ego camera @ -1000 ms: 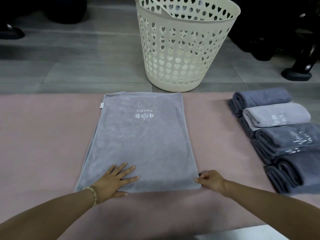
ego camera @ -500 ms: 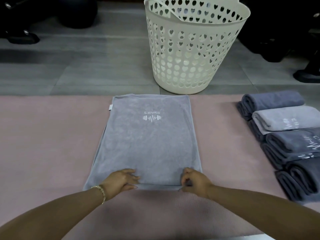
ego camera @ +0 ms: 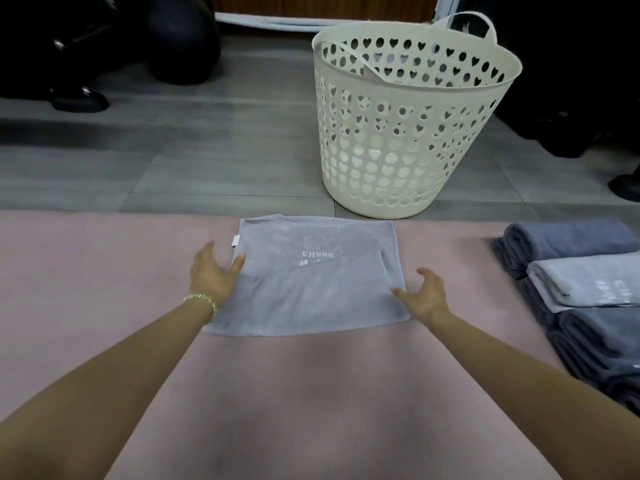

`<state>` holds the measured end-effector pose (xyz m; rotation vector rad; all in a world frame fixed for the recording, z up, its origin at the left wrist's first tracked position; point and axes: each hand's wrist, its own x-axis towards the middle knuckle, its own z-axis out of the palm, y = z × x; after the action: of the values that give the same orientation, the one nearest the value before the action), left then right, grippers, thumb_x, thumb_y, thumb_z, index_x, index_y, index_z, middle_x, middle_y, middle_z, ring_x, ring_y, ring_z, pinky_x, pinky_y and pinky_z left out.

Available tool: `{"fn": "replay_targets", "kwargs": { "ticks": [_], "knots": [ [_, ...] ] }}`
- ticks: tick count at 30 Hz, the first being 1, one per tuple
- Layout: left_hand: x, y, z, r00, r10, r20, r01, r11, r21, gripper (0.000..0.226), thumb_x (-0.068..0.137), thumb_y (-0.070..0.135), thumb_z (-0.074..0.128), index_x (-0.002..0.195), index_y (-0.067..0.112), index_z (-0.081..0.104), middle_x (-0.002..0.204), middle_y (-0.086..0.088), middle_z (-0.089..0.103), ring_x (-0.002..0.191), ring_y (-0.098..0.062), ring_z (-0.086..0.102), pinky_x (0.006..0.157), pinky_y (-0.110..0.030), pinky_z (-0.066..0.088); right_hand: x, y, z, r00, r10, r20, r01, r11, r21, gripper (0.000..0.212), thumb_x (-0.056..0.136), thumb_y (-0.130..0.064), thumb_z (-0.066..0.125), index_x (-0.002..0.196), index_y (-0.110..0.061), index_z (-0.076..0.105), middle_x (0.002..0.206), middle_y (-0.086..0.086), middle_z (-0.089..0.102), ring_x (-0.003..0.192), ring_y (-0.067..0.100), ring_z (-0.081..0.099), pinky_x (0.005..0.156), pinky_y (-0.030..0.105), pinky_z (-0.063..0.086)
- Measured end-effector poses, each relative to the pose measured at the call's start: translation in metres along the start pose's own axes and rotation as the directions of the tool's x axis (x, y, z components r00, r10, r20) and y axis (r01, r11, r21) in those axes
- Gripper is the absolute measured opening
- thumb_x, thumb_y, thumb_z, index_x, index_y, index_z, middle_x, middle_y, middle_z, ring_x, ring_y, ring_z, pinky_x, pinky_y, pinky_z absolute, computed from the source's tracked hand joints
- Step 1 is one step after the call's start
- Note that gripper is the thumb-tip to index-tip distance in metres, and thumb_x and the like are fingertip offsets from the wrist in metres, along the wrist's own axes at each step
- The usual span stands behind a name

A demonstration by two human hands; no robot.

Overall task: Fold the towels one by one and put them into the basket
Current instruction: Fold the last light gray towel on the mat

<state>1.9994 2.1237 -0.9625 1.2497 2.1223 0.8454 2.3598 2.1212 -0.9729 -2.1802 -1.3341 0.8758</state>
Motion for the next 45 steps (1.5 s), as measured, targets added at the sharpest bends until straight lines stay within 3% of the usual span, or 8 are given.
{"fn": "replay_targets", "kwargs": {
  "ticks": [6,14,22,32,34,38,41,45],
  "knots": [
    [-0.018,-0.048,0.009,0.844,-0.523,0.119,0.487,0.84,0.239,0.117,0.066,0.075,0.061,0.144,0.0,0.019,0.145,-0.02,0.029,0.13,-0.038,0.037,0.102,-0.042,0.037,0.012,0.029,0.02,0.943,0.195,0.268,-0.241,0.959,0.15,0.085,0.077,-0.032,0.077,0.14,0.0,0.03,0.139,0.016,0.043,0.119,0.03,0.049,0.096,0.034,0.041],
    [-0.009,-0.061,0.022,0.835,-0.394,0.384,0.459,0.884,-0.091,0.075,0.063,0.051,0.081,0.11,-0.005,0.062,0.1,-0.012,0.066,0.098,-0.035,0.064,0.08,-0.037,0.053,0.034,0.02,0.045,0.911,0.384,0.148,-0.404,0.903,0.146,0.093,0.067,-0.041,0.083,0.134,0.003,0.037,0.139,0.018,0.037,0.122,0.037,0.045,0.099,0.044,0.044],
    [-0.008,-0.024,0.006,0.777,-0.202,0.597,0.499,0.775,-0.387,0.069,0.063,0.045,0.083,0.119,0.011,0.061,0.107,-0.007,0.072,0.1,-0.026,0.068,0.095,-0.044,0.051,0.024,0.017,0.018,0.931,0.1,0.351,-0.271,0.835,0.478,0.046,0.085,-0.024,0.069,0.122,0.001,0.057,0.115,0.012,0.064,0.098,0.025,0.063,0.085,0.036,0.054],
    [-0.034,-0.073,-0.052,0.275,-0.427,0.861,0.459,0.845,0.273,0.065,0.068,0.039,0.082,0.124,0.015,0.058,0.117,-0.005,0.068,0.102,-0.018,0.065,0.085,-0.029,0.053,-0.052,0.103,-0.056,0.588,0.095,0.804,-0.466,0.851,0.241,0.072,0.06,-0.024,0.089,0.123,-0.007,0.06,0.122,0.009,0.065,0.111,0.022,0.063,0.082,0.027,0.055],
    [-0.037,-0.087,-0.045,0.338,-0.53,0.778,0.264,0.847,0.462,0.068,0.067,0.049,0.08,0.123,0.017,0.058,0.106,-0.003,0.07,0.091,-0.016,0.066,0.078,-0.027,0.053,-0.057,0.114,-0.05,0.583,0.161,0.796,-0.394,0.913,0.104,0.091,0.041,-0.037,0.095,0.121,-0.012,0.061,0.117,0.003,0.068,0.108,0.02,0.065,0.085,0.028,0.054],
    [-0.039,-0.091,-0.023,0.826,-0.19,0.53,-0.034,0.923,0.384,0.082,0.067,0.052,0.077,0.13,0.008,0.048,0.125,-0.007,0.054,0.112,-0.022,0.056,0.088,-0.026,0.047,-0.044,0.105,-0.033,0.849,0.051,0.527,-0.017,0.998,-0.068,0.097,0.045,-0.051,0.091,0.121,-0.003,0.055,0.12,0.006,0.063,0.107,0.019,0.063,0.094,0.036,0.052],
    [-0.049,-0.073,-0.014,0.803,0.125,0.583,-0.396,0.843,0.365,0.077,0.069,0.061,0.066,0.132,0.022,0.044,0.123,0.003,0.044,0.118,-0.018,0.043,0.102,-0.027,0.034,-0.035,0.084,-0.02,0.934,-0.131,0.332,0.221,0.943,-0.25,0.078,0.071,-0.039,0.08,0.134,-0.016,0.041,0.131,0.003,0.04,0.122,0.022,0.046,0.104,0.034,0.04],
    [-0.047,-0.074,-0.002,0.739,0.09,0.667,-0.548,0.656,0.519,0.053,0.082,0.054,0.061,0.127,0.029,0.048,0.123,0.005,0.052,0.116,-0.016,0.043,0.097,-0.025,0.033,-0.032,0.063,0.008,0.849,-0.262,0.458,0.437,0.836,-0.331,0.065,0.086,-0.039,0.065,0.142,-0.022,0.036,0.147,0.0,0.031,0.138,0.019,0.028,0.113,0.025,0.021]
  ]
}}
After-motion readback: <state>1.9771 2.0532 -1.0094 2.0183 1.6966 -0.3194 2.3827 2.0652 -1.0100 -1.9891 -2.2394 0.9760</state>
